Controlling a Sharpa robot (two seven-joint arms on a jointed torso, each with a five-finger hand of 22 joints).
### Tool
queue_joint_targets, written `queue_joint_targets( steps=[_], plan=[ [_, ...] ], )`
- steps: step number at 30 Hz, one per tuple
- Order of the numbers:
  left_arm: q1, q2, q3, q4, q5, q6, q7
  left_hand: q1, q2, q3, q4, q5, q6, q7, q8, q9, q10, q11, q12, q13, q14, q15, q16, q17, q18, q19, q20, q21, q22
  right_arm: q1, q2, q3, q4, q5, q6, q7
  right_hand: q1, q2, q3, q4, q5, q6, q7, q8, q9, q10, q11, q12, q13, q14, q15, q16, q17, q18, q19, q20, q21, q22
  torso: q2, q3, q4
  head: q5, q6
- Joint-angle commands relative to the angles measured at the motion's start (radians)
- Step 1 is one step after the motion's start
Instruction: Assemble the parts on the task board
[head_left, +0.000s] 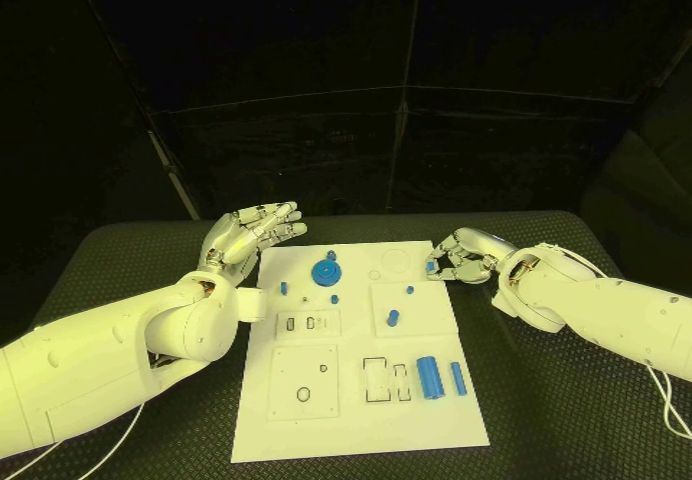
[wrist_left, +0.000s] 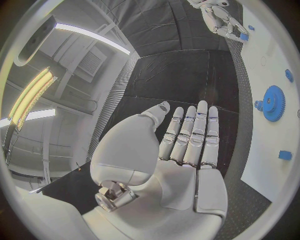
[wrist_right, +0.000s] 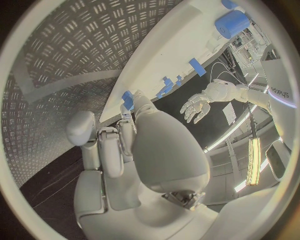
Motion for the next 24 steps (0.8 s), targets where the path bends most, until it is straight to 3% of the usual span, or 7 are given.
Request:
queue_joint_targets(
  steps=[1,6,16,24],
  plan=[
    [0.001,0.000,0.001,0.002,-0.002,0.012,0.005,-0.011,-0.001,0.008,-0.001,0.000,0.008,0.024,-0.007,-0.001,0.005,0.001,-0.005,-0.001,0.009,0.000,-0.007,-0.001,0.013,0.009,-0.001,0.002,-0.002,0.001,0.002,0.000,0.003,0.002,-0.018,0.003,0.013,0.025,0.015,-0.002,-0.004,0.021,-0.008,0.012,0.004,0.016,-0.018,0.006,0.003,0.087,-0.010,0.004,0.181,-0.008,0.009,-0.004,0.006,0.004,0.000,-0.0001,0.0004,-0.001,0.000],
    [0.001,-0.001,0.001,0.002,-0.002,0.012,0.004,-0.011,-0.001,0.008,-0.001,0.000,0.008,0.024,-0.007,-0.001,0.004,0.001,-0.005,-0.001,0.009,0.000,-0.008,-0.002,0.013,0.009,-0.001,0.002,-0.002,0.001,0.004,0.000,0.009,0.003,-0.038,0.015,0.022,0.037,0.031,-0.013,-0.002,0.043,-0.019,0.022,0.007,0.024,-0.028,0.014,0.013,0.089,-0.019,0.007,0.190,-0.009,0.012,-0.012,0.009,0.009,0.000,0.0000,-0.0001,-0.002,-0.001],
    [0.001,-0.004,0.001,0.001,-0.002,0.012,0.003,-0.012,-0.002,0.008,-0.001,0.000,0.007,0.025,-0.008,-0.001,0.004,0.001,-0.006,-0.001,0.009,0.000,-0.009,-0.002,0.013,0.010,-0.001,0.002,-0.002,0.001,-0.006,0.001,0.038,0.008,-0.127,-0.005,0.024,0.042,0.041,-0.019,0.005,0.048,-0.023,0.024,0.007,0.029,-0.031,0.018,0.019,0.090,-0.022,0.008,0.195,-0.010,0.016,-0.016,0.012,0.016,-0.001,0.0000,-0.0010,-0.003,-0.001],
    [0.001,-0.004,0.001,-0.004,-0.002,0.014,0.003,-0.012,-0.002,0.008,-0.001,0.000,0.007,0.025,-0.008,-0.001,0.004,0.001,-0.006,-0.001,0.009,0.000,-0.009,-0.002,0.013,0.010,-0.001,0.002,-0.002,0.001,-0.025,0.001,0.152,0.000,-0.158,-0.079,0.021,0.042,0.043,-0.019,0.009,0.048,-0.023,0.024,0.006,0.029,-0.032,0.016,0.018,0.090,-0.023,0.009,0.197,-0.010,0.016,-0.017,0.013,0.016,-0.002,-0.0005,-0.0004,0.003,-0.001]
  ],
)
